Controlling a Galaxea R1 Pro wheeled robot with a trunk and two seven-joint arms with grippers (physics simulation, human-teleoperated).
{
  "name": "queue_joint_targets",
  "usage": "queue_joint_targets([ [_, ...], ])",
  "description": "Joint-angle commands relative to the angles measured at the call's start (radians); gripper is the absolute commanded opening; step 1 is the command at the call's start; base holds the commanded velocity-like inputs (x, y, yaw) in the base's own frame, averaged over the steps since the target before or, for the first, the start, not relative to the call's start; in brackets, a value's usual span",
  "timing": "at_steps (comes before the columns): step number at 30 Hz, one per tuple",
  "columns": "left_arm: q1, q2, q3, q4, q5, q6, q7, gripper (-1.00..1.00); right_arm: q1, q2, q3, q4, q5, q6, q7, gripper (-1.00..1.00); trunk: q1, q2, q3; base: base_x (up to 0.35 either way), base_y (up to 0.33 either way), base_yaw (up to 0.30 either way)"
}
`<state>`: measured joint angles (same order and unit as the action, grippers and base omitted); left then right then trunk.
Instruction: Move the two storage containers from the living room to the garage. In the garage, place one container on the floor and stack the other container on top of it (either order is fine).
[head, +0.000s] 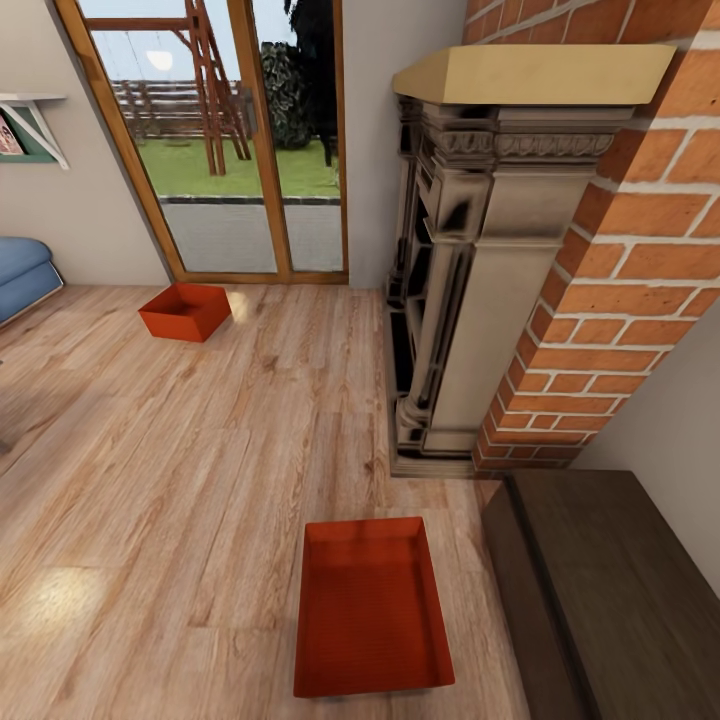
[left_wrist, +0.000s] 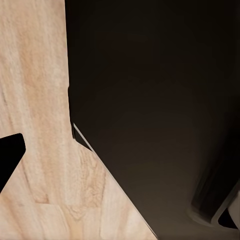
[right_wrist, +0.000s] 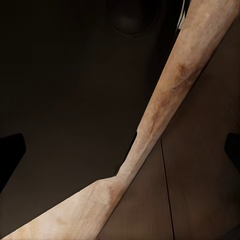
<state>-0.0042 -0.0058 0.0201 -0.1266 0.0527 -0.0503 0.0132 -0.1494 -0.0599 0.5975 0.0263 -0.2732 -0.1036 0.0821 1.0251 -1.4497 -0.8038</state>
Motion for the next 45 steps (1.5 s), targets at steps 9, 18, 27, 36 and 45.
queue_joint_targets([
  [9,0.000,0.000,0.001,0.001,0.006,-0.003,0.002,1.00,-0.001,-0.001,0.007,0.003,-0.010,-0.007,0.005,1.00,0.000,0.000,-0.001,0.000,0.000,0.000],
  [18,0.000,0.000,0.001,-0.003,0.005,-0.003,0.002,1.00,-0.001,0.003,0.008,0.003,-0.006,-0.007,0.005,1.00,0.000,0.000,-0.001,0.000,0.000,0.000],
  [27,0.000,-0.001,-0.004,-0.009,0.001,-0.003,-0.001,1.00,-0.001,0.000,0.008,-0.018,-0.006,-0.009,0.004,1.00,0.000,0.000,-0.001,0.000,0.000,0.000],
  [36,0.000,0.008,-0.009,-0.365,0.001,0.131,-0.002,1.00,-0.039,-0.019,-0.004,-0.355,-0.015,0.121,-0.031,1.00,0.000,0.000,-0.001,0.000,0.000,0.000],
  [45,-0.048,-0.001,-0.008,-0.762,0.004,0.457,-0.002,1.00,-0.256,-0.024,-0.008,-0.382,-0.042,0.189,-0.040,1.00,0.000,0.000,-0.001,0.000,0.000,0.000],
])
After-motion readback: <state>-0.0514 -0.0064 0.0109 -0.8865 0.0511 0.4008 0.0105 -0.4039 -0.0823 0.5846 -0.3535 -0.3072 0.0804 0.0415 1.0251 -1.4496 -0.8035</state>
